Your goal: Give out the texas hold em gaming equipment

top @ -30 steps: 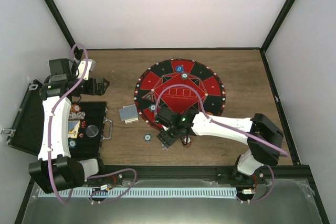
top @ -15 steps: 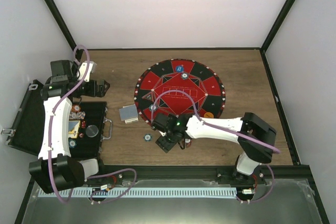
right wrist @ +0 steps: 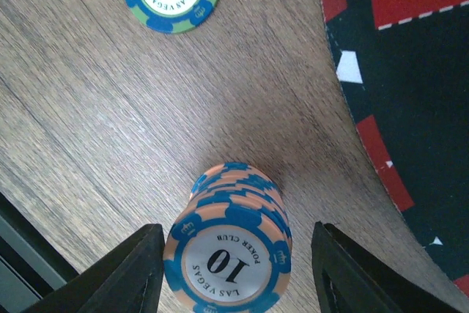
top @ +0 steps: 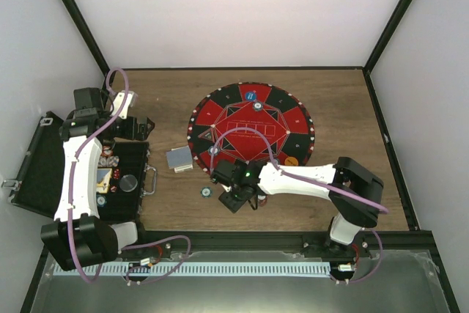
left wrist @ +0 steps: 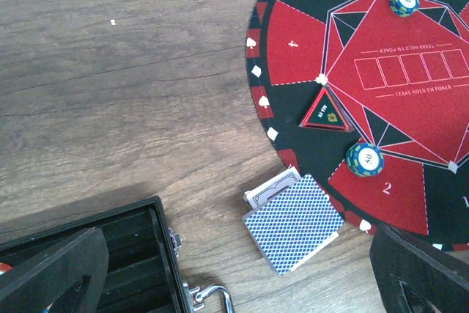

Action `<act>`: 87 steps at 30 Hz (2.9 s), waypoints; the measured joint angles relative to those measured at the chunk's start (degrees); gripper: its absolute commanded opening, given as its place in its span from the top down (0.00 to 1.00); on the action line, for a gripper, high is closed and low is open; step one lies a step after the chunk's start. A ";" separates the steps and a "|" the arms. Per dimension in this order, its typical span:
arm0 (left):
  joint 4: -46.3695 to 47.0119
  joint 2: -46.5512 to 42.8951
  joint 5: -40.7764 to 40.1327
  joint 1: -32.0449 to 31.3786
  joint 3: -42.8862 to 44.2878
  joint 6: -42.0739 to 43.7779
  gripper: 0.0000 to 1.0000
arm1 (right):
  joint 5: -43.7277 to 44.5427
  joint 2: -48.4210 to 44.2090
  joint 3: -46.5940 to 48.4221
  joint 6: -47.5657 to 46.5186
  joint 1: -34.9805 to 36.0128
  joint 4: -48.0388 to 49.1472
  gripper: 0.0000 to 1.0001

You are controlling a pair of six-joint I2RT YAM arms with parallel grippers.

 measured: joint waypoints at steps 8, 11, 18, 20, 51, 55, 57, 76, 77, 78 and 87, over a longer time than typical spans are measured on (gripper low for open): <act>0.00 0.00 0.00 0.00 0.00 0.02 0.00 | 0.00 0.02 -0.61 0.00 0.00 -0.02 0.44; 0.00 -0.02 0.00 0.00 0.00 0.02 0.00 | 0.00 0.02 -0.61 -0.02 0.00 0.00 0.49; 0.00 -0.17 -0.02 0.00 0.00 0.04 0.00 | 0.17 0.02 -0.61 0.07 0.00 0.02 0.62; 0.00 -0.22 -0.02 0.00 0.00 0.04 0.00 | 0.20 0.00 -0.61 0.15 0.00 0.02 0.63; 0.00 -0.26 0.22 0.00 0.00 0.02 0.00 | 8.37 9.70 24.94 -0.11 -11.82 -5.55 0.71; 0.00 -0.26 0.22 0.00 0.00 0.02 0.00 | 8.39 17.05 30.49 -0.87 -16.00 -3.91 0.71; -0.02 -0.26 0.22 0.00 0.00 0.04 0.00 | 8.28 20.61 32.63 -1.16 -17.51 -3.21 0.71; 0.00 -0.24 0.22 0.00 0.02 0.11 0.00 | 4.61 37.99 46.25 -3.26 -22.64 -2.12 0.73; 0.00 -0.24 0.22 0.00 0.02 0.15 0.00 | 4.33 38.21 46.62 -3.26 -22.62 -1.97 0.72; 0.00 -0.24 0.22 0.00 0.02 0.17 0.00 | 4.13 38.38 46.84 -3.26 -22.62 -1.97 0.73; 0.02 -0.24 0.22 0.00 0.02 0.17 0.00 | 2.71 38.62 47.41 -3.28 -22.64 -2.23 0.72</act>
